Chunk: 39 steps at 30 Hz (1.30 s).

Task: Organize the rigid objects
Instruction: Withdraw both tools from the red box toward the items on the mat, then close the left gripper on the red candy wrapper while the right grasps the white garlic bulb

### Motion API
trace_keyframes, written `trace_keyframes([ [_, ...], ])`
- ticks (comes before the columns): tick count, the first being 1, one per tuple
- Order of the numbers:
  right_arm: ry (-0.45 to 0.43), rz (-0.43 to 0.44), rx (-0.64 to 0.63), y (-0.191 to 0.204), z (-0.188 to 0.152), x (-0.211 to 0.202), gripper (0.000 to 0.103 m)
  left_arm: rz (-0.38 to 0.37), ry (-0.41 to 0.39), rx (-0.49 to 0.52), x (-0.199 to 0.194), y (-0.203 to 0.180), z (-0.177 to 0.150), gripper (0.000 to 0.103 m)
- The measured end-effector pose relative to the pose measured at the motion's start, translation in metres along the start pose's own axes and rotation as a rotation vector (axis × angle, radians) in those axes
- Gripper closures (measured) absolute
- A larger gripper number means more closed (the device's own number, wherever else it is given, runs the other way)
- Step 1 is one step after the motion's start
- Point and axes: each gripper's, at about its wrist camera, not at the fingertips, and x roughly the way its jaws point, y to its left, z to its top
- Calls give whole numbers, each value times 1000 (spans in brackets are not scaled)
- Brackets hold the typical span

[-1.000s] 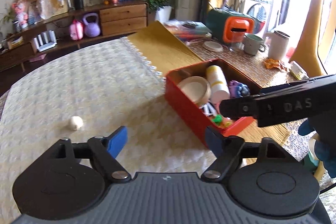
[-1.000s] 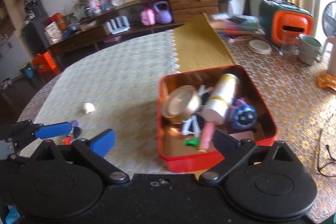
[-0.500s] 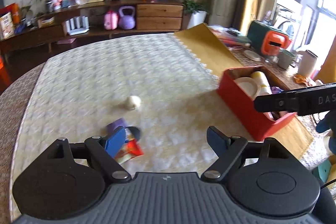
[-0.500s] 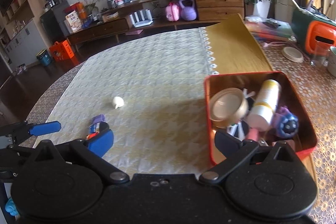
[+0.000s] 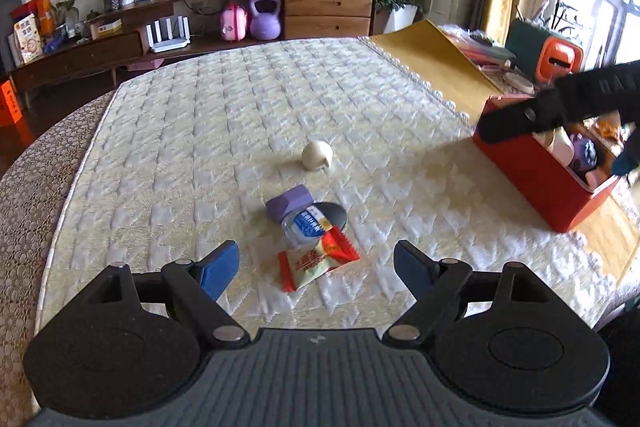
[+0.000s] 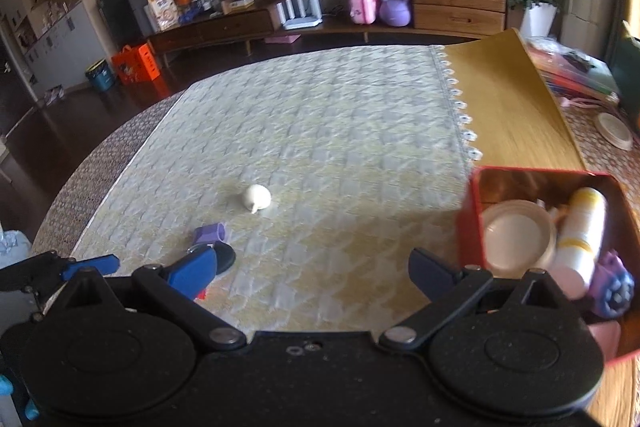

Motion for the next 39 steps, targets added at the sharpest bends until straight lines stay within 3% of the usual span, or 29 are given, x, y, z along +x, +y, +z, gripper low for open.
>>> trace_keyframes([
  [9,43,6,-45,21,18,36,1,18,29,-28,27,24,-8,19],
  [17,84,19,-75,39,31,71,9,-54,8,24,38,31,-11,19],
  [23,110,4,-89,48,40,98,18,-92,9,123,48,24,-13,36],
  [28,119,-10,-103,55,44,118,29,-113,11,140,55,25,-15,39],
  [39,153,-20,-126,67,43,147,53,-141,-24,219,51,12,-22,67],
])
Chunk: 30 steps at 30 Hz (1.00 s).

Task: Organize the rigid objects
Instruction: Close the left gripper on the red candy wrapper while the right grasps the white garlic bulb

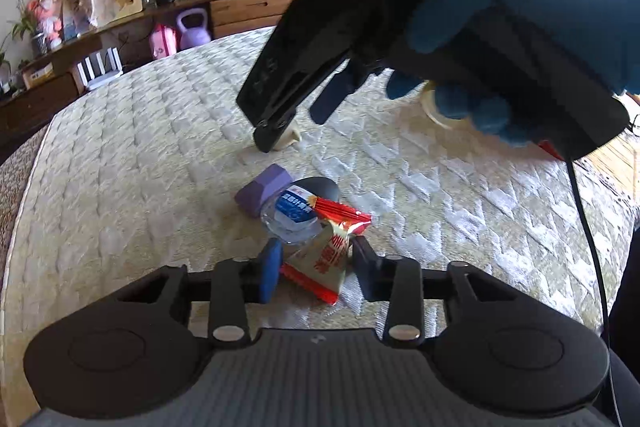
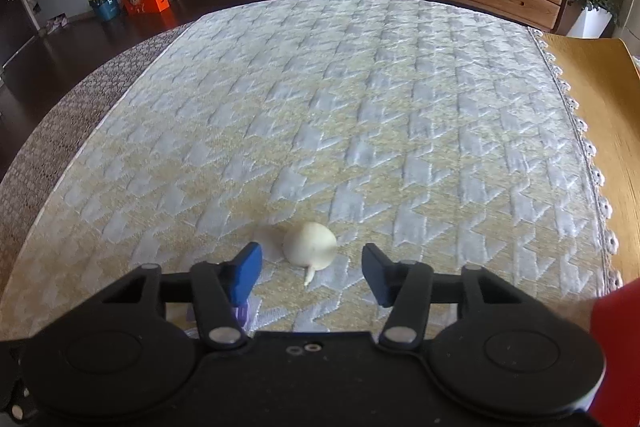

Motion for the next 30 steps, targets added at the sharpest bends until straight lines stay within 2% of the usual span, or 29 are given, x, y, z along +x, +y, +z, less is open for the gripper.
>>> trace_keyframes([
  [4,15,7,2,2,1,5,63,1,-5,-2,-1,-1,-1,70],
  [8,9,-1,-5,3,1,8,67,0,-6,-11,-2,-1,-2,72],
  [9,6,-4,-8,3,1,8,73,0,-6,-14,-2,-1,-2,73],
  [19,-20,23,13,-6,-8,-14,74,18,-3,-45,-4,-2,-2,76],
  [30,-23,32,50,-32,-46,-62,74,36,21,-113,-16,0,0,76],
])
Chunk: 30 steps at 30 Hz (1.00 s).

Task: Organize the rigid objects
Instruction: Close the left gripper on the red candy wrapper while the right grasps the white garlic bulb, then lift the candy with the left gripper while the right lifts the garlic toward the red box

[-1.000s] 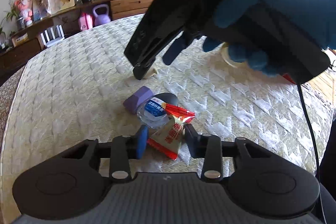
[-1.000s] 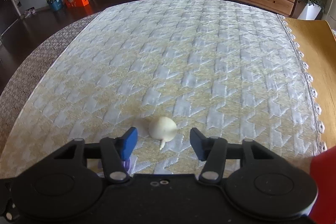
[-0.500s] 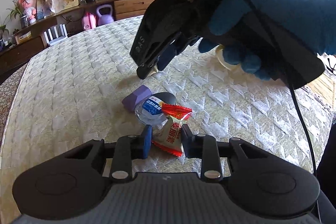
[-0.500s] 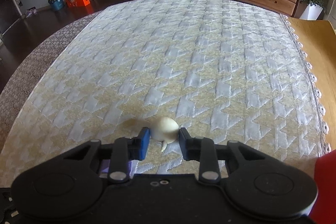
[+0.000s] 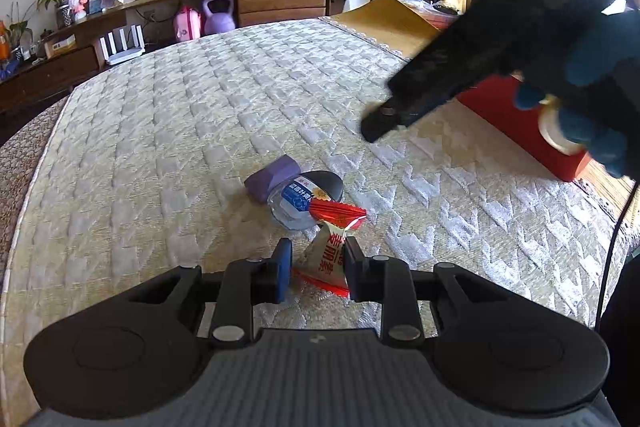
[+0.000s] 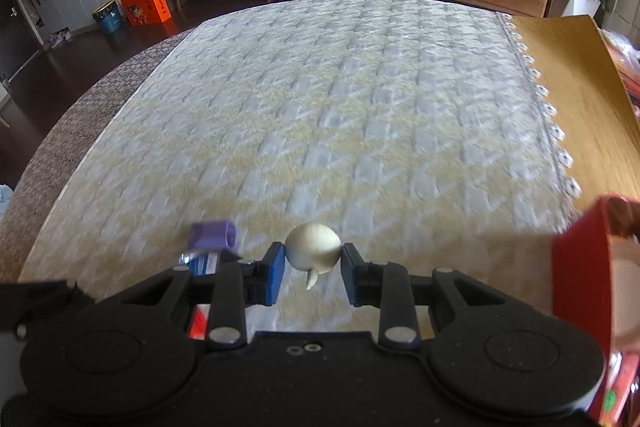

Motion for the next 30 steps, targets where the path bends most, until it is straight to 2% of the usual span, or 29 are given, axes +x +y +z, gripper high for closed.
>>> trace_keyframes([
  [13,-52,24,15,-13,-31,-65,74,17,3,-69,-29,-16,18,76],
  [26,-129,-13,20,-44,-61,-128,74,-9,-33,-4,-48,-69,49,76],
  [30,-151,-24,32,-59,-71,-143,74,-34,-25,-23,-47,-82,61,76],
])
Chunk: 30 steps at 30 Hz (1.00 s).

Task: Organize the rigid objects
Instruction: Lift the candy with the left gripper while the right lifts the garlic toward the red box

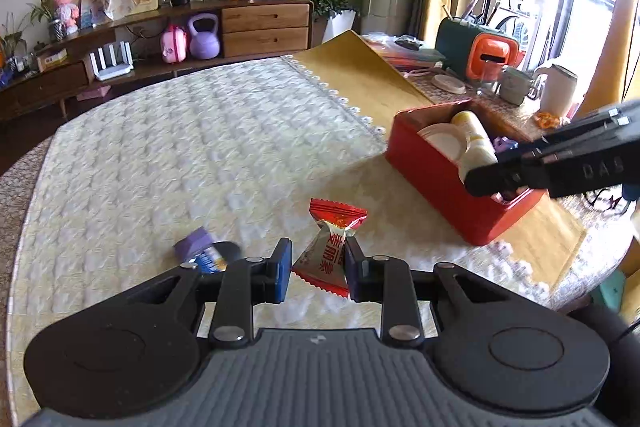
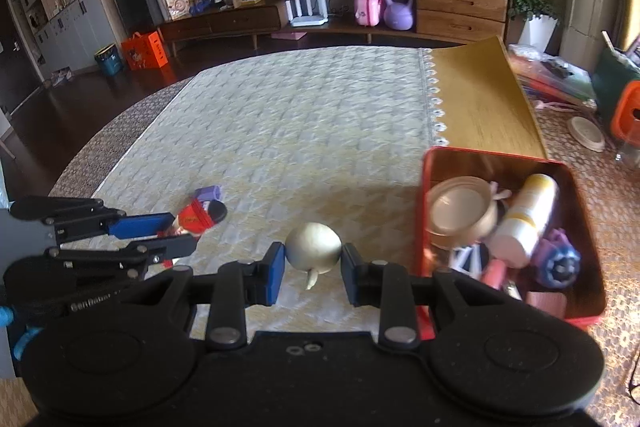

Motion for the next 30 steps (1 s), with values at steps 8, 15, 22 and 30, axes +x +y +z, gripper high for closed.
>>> trace_keyframes([
  [8,-27,-25,57,-39,-13,-16,74,-22,13,9,14,-32,24,76],
  [15,-47,-56,112,-79,-22,-26,74,-41,14,50,38,-71,48,76],
  [22,-46,-102,142,-108,-33,-28,74,-63,23,89,63,-105,66,76],
  [30,-54,-189,119,-134,-40,-27,74,-76,25,151,88,-140,87,76],
])
